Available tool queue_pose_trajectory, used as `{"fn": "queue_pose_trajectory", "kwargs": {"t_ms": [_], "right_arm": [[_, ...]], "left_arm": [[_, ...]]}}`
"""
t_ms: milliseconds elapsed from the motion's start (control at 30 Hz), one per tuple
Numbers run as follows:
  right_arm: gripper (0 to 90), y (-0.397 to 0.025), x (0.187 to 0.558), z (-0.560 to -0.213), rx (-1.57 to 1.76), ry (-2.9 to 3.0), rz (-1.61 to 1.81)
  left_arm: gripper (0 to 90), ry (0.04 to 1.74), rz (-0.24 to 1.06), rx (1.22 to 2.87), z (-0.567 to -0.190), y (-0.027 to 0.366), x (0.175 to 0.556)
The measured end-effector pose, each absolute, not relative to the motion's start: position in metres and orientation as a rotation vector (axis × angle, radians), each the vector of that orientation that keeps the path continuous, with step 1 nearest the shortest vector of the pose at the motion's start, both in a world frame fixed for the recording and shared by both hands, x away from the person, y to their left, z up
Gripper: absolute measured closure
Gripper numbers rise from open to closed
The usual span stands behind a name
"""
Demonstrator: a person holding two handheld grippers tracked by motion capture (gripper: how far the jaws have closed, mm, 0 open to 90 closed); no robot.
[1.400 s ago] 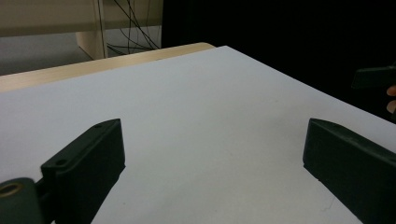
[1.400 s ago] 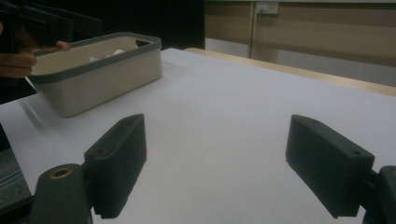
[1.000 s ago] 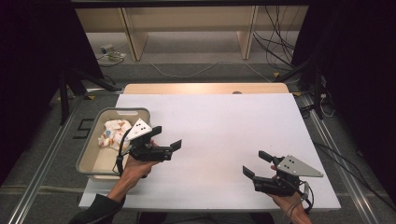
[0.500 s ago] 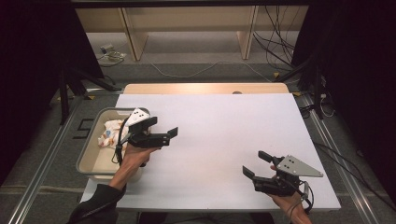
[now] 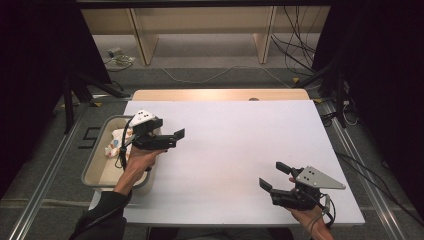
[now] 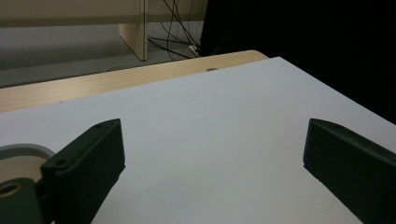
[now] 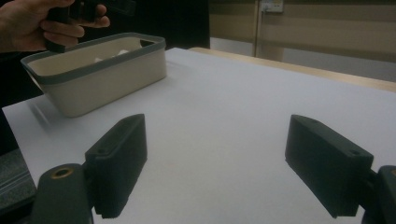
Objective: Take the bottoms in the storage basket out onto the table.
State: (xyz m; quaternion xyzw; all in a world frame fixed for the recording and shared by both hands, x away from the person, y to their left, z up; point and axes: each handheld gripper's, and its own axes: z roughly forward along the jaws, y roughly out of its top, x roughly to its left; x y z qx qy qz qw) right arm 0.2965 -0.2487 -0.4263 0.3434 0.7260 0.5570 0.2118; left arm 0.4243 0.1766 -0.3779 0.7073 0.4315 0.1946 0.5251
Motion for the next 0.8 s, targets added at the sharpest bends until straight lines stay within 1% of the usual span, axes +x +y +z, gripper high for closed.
{"fn": "queue_pose_trajectory", "kwargs": {"t_ms": [167, 300, 800], "right_arm": [[21.7, -0.248, 0.297, -0.426, 0.952, 2.02, 1.546], [21.8, -0.248, 0.297, -0.426, 0.946, 2.025, 1.551], [22.0, -0.248, 0.297, -0.426, 0.942, 2.026, 1.558]], "left_arm": [[4.8, 1.066, 0.506, 1.728, -0.379, 0.191, 0.431], [4.9, 1.095, 0.51, 1.697, -0.376, 0.202, 0.435], [4.9, 1.225, 0.554, 1.72, -0.383, 0.233, 0.446]]}}
